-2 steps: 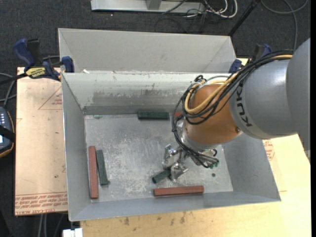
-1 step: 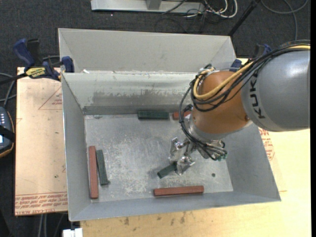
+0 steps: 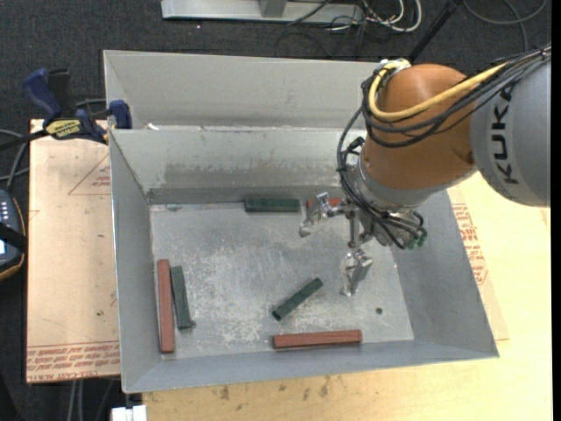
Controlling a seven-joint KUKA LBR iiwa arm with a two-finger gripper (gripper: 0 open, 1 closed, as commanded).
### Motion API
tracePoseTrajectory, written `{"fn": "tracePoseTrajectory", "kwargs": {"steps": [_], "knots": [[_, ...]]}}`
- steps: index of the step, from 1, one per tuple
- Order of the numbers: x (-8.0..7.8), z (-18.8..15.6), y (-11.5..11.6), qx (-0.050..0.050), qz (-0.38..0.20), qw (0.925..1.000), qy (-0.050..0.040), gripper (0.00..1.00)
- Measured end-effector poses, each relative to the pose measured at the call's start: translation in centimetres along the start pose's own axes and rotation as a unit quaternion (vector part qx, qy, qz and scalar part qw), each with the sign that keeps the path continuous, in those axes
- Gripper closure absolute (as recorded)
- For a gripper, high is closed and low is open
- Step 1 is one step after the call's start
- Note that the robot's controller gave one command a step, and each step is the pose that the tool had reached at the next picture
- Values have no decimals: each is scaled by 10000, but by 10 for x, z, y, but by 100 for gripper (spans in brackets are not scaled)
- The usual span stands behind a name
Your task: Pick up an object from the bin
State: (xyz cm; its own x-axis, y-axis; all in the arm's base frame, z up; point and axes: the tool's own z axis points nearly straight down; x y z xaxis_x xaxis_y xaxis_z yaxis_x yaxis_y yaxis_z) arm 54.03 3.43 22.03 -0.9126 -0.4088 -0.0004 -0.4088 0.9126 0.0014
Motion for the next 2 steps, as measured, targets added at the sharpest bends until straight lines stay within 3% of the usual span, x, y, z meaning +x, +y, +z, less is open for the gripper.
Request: {"fn": "tracePoseTrajectory", "kwargs": {"steps": [1, 2], "knots": [[-5, -28, 1, 17, 98, 9999, -44, 0], [10, 25, 9, 15, -130, 9999, -36, 0]]}}
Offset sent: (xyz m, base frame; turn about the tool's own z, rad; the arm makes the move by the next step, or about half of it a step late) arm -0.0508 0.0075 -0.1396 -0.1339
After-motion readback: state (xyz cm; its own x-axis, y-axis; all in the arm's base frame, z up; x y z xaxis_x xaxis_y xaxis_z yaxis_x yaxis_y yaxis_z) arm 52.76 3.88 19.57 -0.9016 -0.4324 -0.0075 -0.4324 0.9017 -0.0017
